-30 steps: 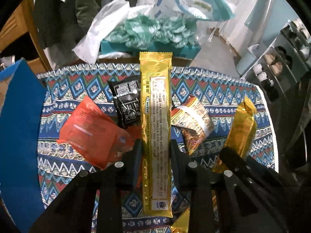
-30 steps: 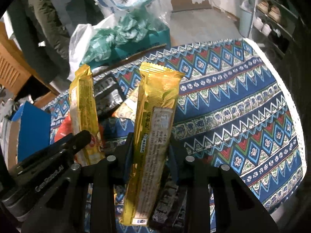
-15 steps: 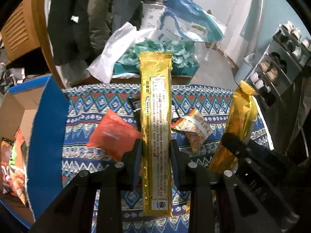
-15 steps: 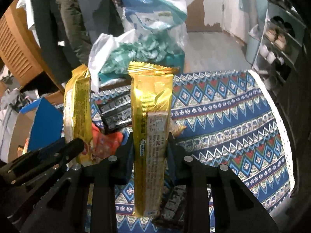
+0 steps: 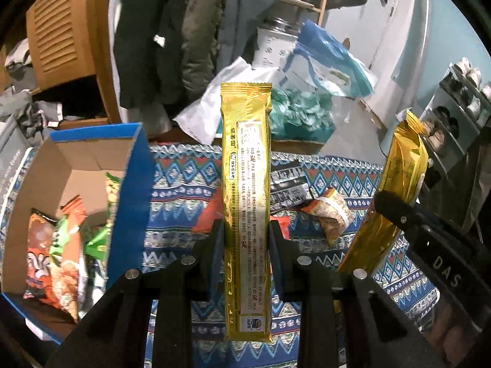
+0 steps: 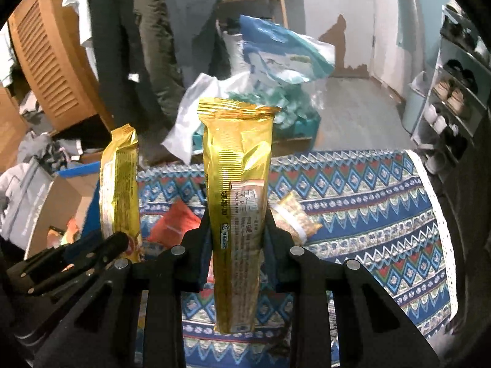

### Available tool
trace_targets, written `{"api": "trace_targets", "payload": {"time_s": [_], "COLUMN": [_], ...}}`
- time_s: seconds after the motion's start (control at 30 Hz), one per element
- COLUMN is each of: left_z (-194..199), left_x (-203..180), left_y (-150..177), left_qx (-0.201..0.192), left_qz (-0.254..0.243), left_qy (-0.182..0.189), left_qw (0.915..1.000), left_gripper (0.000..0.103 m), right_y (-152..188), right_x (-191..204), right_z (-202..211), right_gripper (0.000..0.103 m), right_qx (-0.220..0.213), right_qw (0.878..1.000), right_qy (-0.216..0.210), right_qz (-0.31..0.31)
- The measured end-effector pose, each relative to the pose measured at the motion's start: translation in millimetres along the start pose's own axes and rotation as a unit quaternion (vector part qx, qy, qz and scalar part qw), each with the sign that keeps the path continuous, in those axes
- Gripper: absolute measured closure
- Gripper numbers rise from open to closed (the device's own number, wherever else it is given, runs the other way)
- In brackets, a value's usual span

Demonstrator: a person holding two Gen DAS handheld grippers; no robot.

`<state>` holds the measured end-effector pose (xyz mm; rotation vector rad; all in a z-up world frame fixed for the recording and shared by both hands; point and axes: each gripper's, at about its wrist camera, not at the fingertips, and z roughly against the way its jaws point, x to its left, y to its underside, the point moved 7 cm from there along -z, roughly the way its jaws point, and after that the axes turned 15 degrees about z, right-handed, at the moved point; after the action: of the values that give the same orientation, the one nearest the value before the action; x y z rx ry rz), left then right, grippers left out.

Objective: Organize snacks
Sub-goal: 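Lift both held yellow bars and carry them over the box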

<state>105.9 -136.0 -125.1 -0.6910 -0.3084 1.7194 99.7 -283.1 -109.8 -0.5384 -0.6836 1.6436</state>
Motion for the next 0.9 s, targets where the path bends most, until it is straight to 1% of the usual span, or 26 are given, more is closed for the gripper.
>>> {"api": "trace_targets", "payload": {"time_s": [0.23, 0.53, 0.73, 0.9], "left_z": [27, 65, 83, 92], "left_x": [24, 57, 84, 110], "left_y": [-13, -33, -47, -56], "left_qx": [-0.019, -0.06, -0.086, -0.097], "left_qz": [0.019, 0.037, 0.053, 0.077], "left_qy": [0.002, -0.003, -0.014, -0.018], "left_qw": [0.9996, 0.9975, 0.9947, 0.9922], "left_gripper": [0.075, 0.075, 0.075, 0.075], "right_y": [-23, -52, -70, -85], "right_x": [28, 71, 111, 149], "right_z": [12, 28, 35, 36], "right_gripper": [0.075, 0.075, 0.075, 0.075], "right_qx": [-0.018, -0.042, -0.055, -0.061], "right_qw": [0.999, 0.997, 0.993, 0.989], "right_qy": [-0.025, -0.06, -0.089, -0.111], "right_qz": [0.012, 0.037, 0.06, 0.082]}}
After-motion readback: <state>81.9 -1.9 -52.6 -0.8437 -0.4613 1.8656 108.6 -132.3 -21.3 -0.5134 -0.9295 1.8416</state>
